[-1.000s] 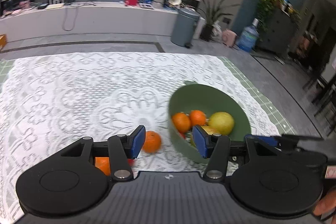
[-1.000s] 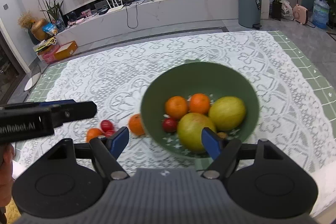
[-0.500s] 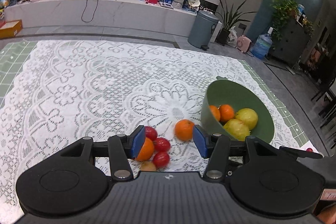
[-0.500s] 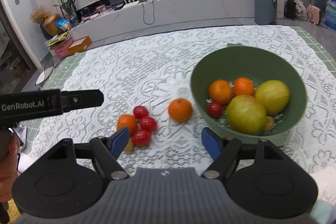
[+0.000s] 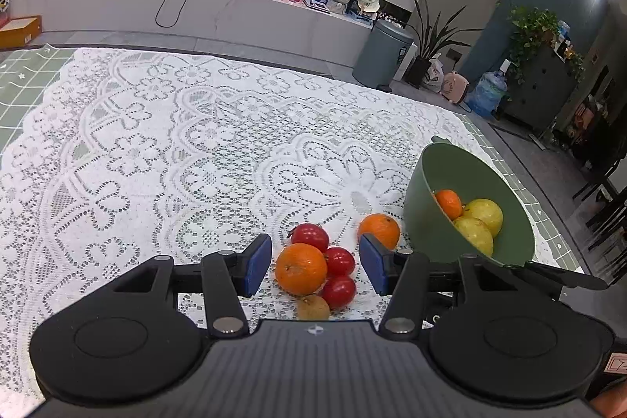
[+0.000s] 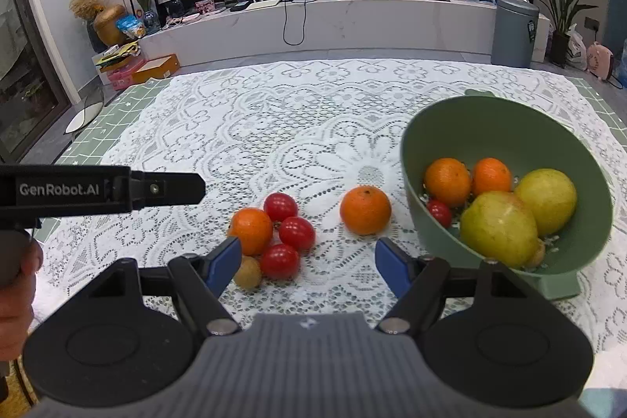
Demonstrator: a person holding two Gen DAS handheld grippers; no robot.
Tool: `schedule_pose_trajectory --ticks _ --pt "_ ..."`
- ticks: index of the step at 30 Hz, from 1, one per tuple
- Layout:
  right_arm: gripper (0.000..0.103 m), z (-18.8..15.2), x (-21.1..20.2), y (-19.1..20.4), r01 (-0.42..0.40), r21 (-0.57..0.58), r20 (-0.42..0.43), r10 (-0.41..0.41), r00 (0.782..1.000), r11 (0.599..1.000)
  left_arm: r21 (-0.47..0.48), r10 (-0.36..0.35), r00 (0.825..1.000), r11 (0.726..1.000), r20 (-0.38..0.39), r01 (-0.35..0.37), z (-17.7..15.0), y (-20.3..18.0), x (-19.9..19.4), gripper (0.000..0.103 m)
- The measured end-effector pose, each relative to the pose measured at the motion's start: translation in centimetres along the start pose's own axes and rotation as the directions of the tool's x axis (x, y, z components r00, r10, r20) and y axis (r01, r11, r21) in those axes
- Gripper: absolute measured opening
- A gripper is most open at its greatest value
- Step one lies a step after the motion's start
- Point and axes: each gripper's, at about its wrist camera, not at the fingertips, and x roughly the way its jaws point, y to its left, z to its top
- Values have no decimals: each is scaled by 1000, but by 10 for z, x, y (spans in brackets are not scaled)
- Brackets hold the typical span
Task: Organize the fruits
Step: 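Withdraw both tools from the colander toward the remaining loose fruit, then grasp an orange with the left tool while the right tool grasps another orange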
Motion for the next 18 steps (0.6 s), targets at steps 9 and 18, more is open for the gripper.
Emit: schedule_pose_trajectory --ticks 9,18 --pt "57 3 17 6 0 -13 -18 -1 1000 1000 -19 -25 1000 1000 3 25 -4 14 12 61" --pt "47 4 29 7 4 1 -29 -4 1000 1000 -21 -21 999 1000 -33 21 -14 22 25 61"
